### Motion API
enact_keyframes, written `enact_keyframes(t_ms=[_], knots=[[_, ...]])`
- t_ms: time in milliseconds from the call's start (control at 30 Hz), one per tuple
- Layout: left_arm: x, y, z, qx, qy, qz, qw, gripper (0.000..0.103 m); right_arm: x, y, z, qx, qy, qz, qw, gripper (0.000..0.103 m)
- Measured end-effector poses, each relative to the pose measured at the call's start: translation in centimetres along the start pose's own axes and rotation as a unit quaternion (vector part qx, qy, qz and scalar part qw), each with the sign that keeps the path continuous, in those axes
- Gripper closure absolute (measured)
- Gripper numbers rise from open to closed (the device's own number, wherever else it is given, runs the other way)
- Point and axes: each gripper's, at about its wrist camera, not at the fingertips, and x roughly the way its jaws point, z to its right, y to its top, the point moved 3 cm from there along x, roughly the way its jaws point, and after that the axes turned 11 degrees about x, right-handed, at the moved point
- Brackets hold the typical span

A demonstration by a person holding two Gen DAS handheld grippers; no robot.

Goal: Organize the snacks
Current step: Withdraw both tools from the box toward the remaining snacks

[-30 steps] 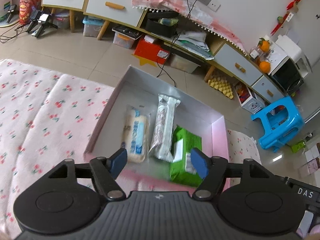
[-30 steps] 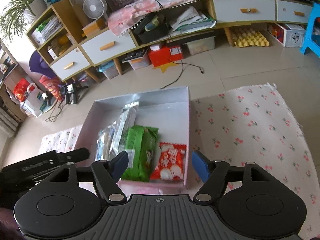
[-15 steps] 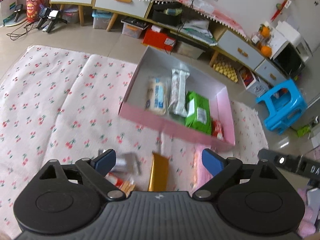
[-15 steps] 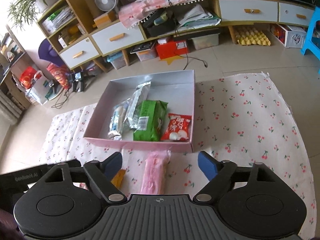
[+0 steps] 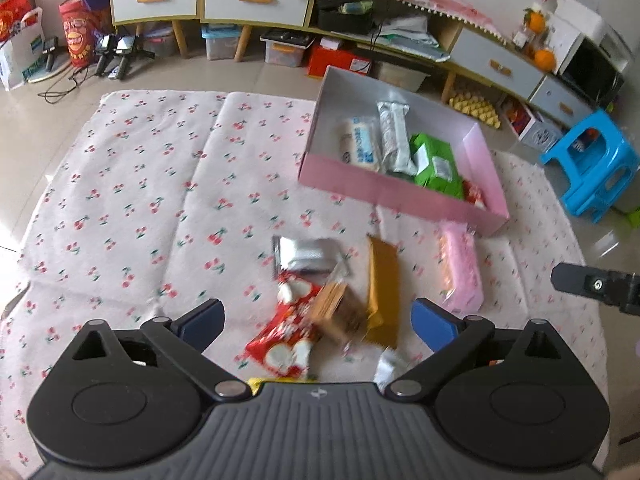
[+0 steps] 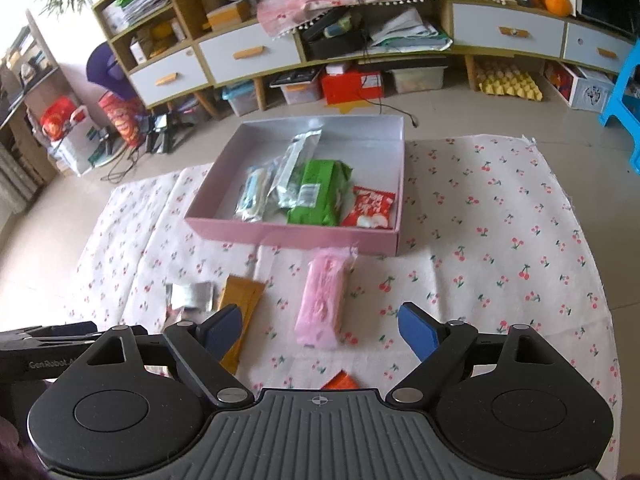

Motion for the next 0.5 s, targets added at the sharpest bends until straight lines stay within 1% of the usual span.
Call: enact_keyframes(t_ms=[133,333,500], knots=[[-0.3,-1.2,-0.3,0.009,0.006,0.001,0.9999,0.003,0.3,-1.4,-0.8,-0.008,0.012,-0.004,1.000,0.014],[-0.8,-2.5,-1.1,0.017,0.014,0.011,0.9997,0.003,1.2,-3.4,-1.2,-0.019,0.010,-0.012,1.000,0.014],[-1.3,-3.1,-1.6,0.020,0.006,0.016,0.9996,0.003,2.1,-4.9,-1.1,-0.033,0.004,-0.031,0.999,0.014]])
